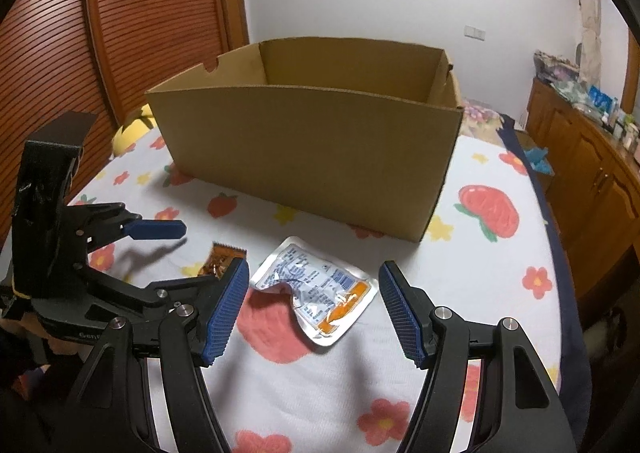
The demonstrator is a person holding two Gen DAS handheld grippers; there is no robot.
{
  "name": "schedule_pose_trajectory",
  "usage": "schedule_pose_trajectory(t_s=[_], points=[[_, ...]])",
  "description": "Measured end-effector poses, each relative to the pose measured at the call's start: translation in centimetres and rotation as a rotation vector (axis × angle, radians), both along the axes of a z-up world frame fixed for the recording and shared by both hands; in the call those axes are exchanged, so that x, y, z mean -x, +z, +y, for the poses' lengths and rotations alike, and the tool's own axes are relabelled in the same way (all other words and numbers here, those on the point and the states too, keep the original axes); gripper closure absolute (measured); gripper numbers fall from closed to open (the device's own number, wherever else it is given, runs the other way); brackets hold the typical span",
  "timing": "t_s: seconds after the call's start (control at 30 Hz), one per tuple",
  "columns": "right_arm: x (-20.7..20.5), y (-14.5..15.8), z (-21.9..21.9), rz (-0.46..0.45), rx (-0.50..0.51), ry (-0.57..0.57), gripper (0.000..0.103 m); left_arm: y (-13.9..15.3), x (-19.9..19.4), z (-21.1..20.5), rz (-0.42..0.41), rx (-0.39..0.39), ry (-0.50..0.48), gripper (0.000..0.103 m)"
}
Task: Organize snacks
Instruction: 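Move both open tools back toward the remaining packets on the table, then grasp the gold-foil snack with the left tool while the right tool grasps the silver pouch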
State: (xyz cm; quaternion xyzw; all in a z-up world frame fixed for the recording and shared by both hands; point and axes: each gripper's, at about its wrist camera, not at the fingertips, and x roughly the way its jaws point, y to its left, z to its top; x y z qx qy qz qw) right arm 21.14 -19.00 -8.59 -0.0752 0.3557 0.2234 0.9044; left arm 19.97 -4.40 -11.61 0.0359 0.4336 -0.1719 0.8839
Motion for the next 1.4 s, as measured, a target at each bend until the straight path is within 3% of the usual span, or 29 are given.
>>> schedule_pose_trajectory(t_s=[0.4, 0.67, 0.97, 1.1, 1.3, 1.4], points=[[-2.3, -2.7, 1.2, 0.073, 0.064, 0.018, 0.034, 0.1, 0.2, 2.7, -0.005, 0.013, 0.031, 0.03], [-1.3, -3.5, 1.5, 0.123, 0.058, 0.053, 0.034, 0.4, 0.1, 3.7, -0.003, 0.044, 0.051, 0.031], [-1.0, -2.3, 1.4, 0.067, 0.089, 0.043, 0.028, 0.3, -0.1, 1.6, -0.006, 0.045, 0.012, 0.049], [-2.6, -2.7, 1.2, 0.088, 0.109, 0.035, 0.028, 0.0, -0.2, 0.9, 0.0, 0.023, -0.002, 0.056], [-3.9, -3.6, 1.3, 0.149, 0.086, 0.037, 0.028, -0.1, -0.2, 1.0, -0.01, 0.028, -0.006, 0.054], [-3.7, -3.7, 1.3, 0.146, 0.094, 0.034, 0.027, -0.3, 0.0, 0.7, -0.03, -0.001, -0.01, 0.045]])
